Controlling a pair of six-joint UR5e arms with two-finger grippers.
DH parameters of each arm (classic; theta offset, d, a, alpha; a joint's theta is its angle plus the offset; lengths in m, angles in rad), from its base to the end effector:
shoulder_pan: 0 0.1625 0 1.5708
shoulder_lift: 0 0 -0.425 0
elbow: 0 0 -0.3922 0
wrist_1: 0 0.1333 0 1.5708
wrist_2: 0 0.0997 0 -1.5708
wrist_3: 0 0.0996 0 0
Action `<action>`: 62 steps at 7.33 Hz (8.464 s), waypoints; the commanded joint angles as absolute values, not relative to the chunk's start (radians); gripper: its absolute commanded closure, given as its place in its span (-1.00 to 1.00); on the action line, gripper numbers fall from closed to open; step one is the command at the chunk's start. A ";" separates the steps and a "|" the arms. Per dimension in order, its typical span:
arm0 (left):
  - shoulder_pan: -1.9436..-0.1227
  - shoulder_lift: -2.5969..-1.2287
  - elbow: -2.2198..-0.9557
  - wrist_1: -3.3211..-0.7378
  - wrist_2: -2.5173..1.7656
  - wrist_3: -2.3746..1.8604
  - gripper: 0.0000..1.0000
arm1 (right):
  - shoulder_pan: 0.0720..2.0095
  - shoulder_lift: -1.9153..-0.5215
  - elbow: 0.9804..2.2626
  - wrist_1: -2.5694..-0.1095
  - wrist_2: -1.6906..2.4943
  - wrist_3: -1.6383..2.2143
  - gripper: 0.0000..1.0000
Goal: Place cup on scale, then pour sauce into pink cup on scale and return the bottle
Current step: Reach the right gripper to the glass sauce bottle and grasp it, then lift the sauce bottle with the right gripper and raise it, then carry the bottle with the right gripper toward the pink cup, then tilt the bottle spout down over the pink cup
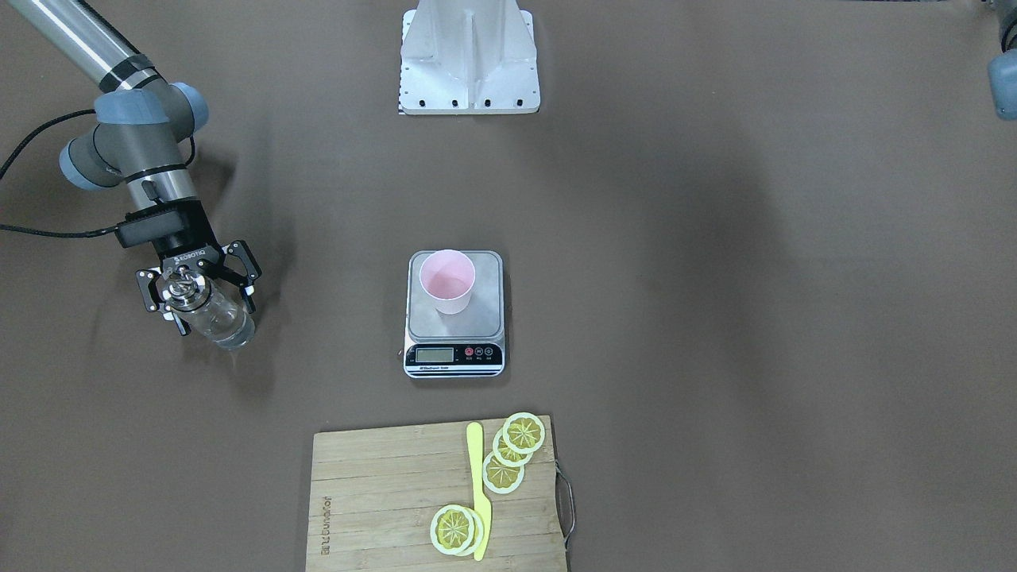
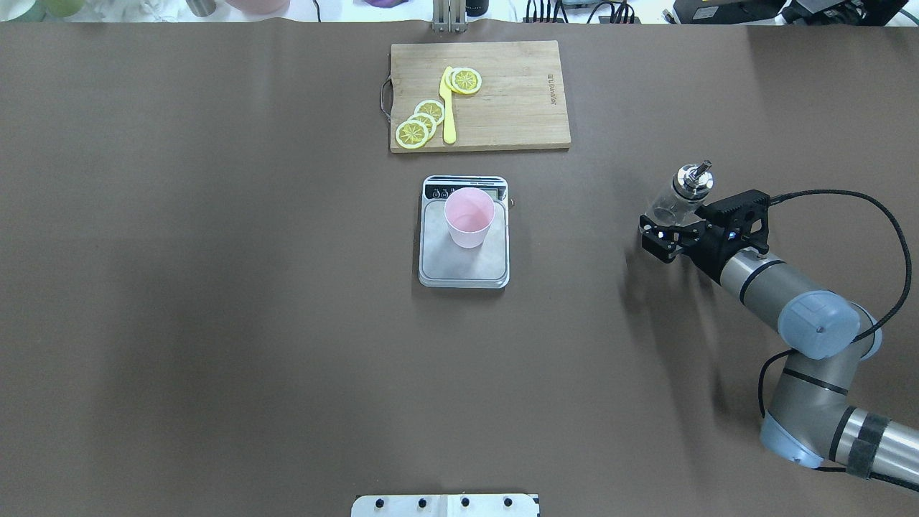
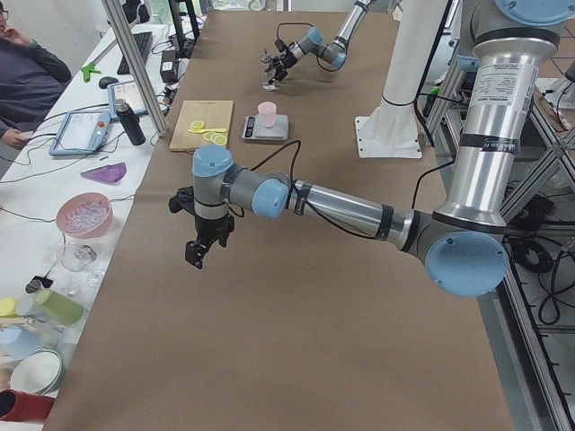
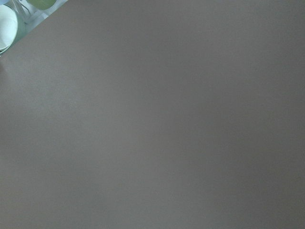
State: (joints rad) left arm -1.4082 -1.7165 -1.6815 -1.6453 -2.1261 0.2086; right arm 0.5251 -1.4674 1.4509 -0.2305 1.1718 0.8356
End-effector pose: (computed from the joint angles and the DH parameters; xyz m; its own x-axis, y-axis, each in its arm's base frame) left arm 0.0114 -0.5685 0.5312 0.7615 0.4932 -0.4205 -0.3177 0.8495 0.4211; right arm -0.3891 -0.4242 0.5175 0.6854 -0.3172 0.6555 -0.4425 0.5335 0.7208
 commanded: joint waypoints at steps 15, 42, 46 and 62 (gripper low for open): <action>-1.546 -1.579 -1.683 -1.643 -2.256 0.222 -0.97 | 0.563 -1.453 1.440 -0.236 1.144 0.858 1.00; -1.628 -1.468 -1.632 -1.600 -2.295 0.287 -0.97 | 0.330 -1.036 1.730 -2.121 0.583 1.072 1.00; -1.628 -1.447 -1.624 -1.605 -2.296 0.290 -0.97 | 0.310 -0.962 1.724 -2.333 0.583 1.074 1.00; -1.626 -1.443 -1.606 -1.603 -2.295 0.291 -0.97 | 0.273 -0.773 1.554 -2.819 0.584 1.239 1.00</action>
State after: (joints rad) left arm -1.6260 -1.4434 -1.6085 -1.6035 -2.2948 0.2915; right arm 0.2745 -0.7919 1.5779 -2.8147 0.5844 1.2346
